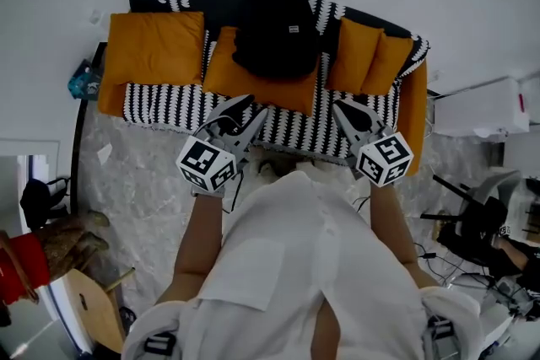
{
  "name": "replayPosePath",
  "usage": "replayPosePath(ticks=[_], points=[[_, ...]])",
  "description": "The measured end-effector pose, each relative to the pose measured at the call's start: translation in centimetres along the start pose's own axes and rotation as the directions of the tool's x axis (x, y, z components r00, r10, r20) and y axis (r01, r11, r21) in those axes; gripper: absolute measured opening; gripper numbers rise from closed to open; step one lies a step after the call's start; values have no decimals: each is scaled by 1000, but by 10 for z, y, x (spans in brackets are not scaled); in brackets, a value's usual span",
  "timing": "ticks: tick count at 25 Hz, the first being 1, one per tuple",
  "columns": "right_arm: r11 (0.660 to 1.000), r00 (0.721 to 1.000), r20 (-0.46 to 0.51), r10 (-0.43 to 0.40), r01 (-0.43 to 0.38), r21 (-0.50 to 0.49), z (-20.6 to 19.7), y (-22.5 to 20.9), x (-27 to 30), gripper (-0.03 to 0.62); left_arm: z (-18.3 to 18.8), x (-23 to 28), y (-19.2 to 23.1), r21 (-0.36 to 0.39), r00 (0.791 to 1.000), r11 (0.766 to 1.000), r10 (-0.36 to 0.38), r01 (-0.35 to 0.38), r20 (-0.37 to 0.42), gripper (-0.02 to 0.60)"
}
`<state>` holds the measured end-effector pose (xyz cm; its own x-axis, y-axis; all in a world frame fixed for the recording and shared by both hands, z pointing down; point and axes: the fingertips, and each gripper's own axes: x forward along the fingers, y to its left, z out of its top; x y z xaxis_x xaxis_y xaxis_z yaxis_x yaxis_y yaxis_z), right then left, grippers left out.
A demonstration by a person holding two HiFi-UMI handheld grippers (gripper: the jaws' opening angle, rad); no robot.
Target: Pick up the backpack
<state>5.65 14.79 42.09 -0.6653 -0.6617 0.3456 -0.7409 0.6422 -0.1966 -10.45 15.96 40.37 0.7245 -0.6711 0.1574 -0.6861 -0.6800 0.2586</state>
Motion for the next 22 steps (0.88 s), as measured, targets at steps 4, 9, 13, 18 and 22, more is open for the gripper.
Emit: replayPosePath(ticks=[4, 9, 13, 18, 22], points=[[1000, 999, -30, 30, -30, -1, -2, -6, 19, 20, -7, 8, 11, -25, 1000, 1000, 18, -19, -17, 155], [998, 997, -36, 67, -67, 2, 7, -26, 49, 20, -3, 25, 31, -30, 999, 998, 46, -47, -29, 155], [993, 992, -46, 115, -115, -13, 21, -45, 78, 20, 4, 46, 47, -38, 997, 997, 65, -67, -43, 155], [986, 985, -59, 164, -165, -19, 31, -77, 110, 20, 7, 81, 71, -59, 994, 993, 101, -104, -49, 153], [982, 980, -79, 185, -187, -17, 32, -104, 129, 20, 10, 105, 90, -74, 989, 988, 133, -137, -56, 152]])
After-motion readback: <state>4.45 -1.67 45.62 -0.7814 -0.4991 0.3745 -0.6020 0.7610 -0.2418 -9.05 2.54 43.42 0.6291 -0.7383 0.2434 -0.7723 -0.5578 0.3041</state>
